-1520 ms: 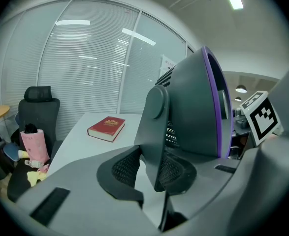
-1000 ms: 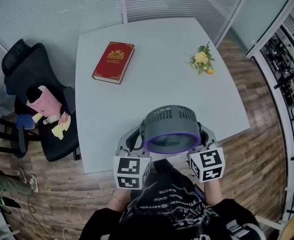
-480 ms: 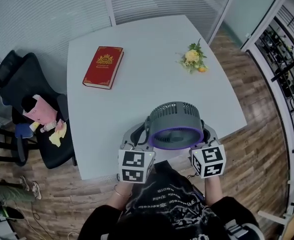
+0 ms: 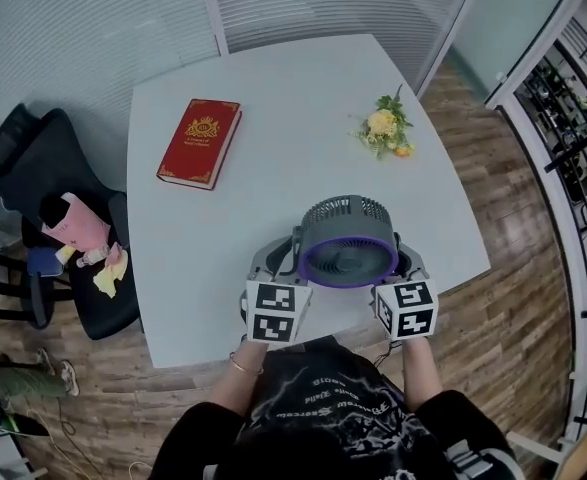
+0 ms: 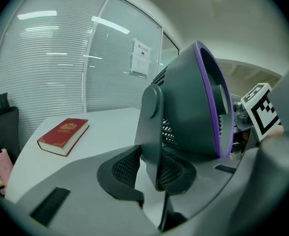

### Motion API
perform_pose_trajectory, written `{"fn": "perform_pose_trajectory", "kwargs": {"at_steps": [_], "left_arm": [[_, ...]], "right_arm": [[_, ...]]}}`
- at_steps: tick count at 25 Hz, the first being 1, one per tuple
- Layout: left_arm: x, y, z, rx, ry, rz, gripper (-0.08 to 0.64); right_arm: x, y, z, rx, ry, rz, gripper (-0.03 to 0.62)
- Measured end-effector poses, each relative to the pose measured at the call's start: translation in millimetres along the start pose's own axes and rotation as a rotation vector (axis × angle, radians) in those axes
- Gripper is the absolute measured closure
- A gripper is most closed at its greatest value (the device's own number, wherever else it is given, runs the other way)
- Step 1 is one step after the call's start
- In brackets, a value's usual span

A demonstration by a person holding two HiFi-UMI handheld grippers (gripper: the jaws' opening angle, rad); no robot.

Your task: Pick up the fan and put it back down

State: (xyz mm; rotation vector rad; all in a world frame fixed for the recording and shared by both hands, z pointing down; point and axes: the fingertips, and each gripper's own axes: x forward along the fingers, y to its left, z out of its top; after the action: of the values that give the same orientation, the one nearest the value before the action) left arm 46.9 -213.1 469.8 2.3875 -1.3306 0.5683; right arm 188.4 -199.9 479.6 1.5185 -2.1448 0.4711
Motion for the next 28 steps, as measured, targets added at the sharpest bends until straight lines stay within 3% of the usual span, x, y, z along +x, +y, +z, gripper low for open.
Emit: {"fn": "perform_pose_trajectory", "kwargs": {"at_steps": [9,14,28], "left_arm": [[64,13,-4,-0.056,0.071,-0.004,0.48],[100,19,-2,-0.084,0.062,0.0,0.482],[175,40,-20,-0.067,0.119,0.006,0.479]], "right_arm": [[58,-37,-1,0.036,0.028,0.041,0.482],[87,-59,-1,0.043,0.039,0.046,0.486],[157,-92,-19,0.044,0.086,0.069,0.486]]}}
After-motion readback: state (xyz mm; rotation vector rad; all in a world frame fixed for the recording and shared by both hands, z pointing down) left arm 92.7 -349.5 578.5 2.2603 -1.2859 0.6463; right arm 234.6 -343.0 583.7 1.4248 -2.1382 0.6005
